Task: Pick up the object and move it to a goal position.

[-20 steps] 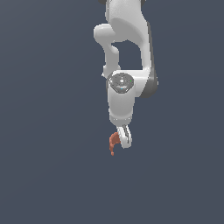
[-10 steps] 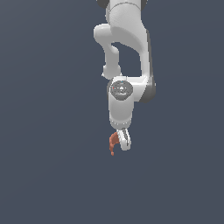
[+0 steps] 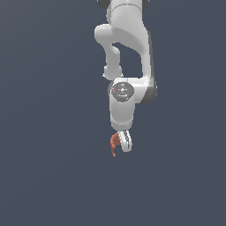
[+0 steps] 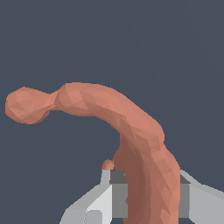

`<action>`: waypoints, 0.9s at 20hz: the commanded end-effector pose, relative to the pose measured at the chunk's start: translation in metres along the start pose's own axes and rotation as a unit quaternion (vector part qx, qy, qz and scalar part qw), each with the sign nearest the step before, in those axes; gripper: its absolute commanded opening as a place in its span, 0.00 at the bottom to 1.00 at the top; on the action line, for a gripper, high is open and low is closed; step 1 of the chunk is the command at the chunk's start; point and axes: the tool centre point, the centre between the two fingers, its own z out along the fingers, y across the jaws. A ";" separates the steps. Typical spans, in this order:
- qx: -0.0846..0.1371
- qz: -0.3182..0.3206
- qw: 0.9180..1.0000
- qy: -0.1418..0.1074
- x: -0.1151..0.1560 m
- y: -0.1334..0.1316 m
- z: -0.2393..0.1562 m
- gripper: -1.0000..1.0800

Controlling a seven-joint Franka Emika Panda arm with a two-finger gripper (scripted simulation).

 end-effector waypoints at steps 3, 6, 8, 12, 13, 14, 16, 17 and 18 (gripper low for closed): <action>0.000 0.000 1.000 0.000 0.001 0.000 0.000 0.00; 0.000 0.000 1.000 0.000 0.004 0.003 -0.003 0.00; 0.000 0.000 1.000 0.000 0.008 0.007 -0.006 0.00; 0.000 0.000 1.000 0.000 0.023 0.019 -0.018 0.00; 0.000 0.000 1.000 0.000 0.028 0.023 -0.022 0.00; 0.000 0.000 1.000 0.000 0.034 0.027 -0.026 0.00; 0.000 0.000 1.000 -0.001 0.046 0.038 -0.036 0.00; 0.000 0.000 1.000 -0.001 0.054 0.044 -0.042 0.00; 0.000 0.000 1.000 -0.001 0.062 0.050 -0.048 0.00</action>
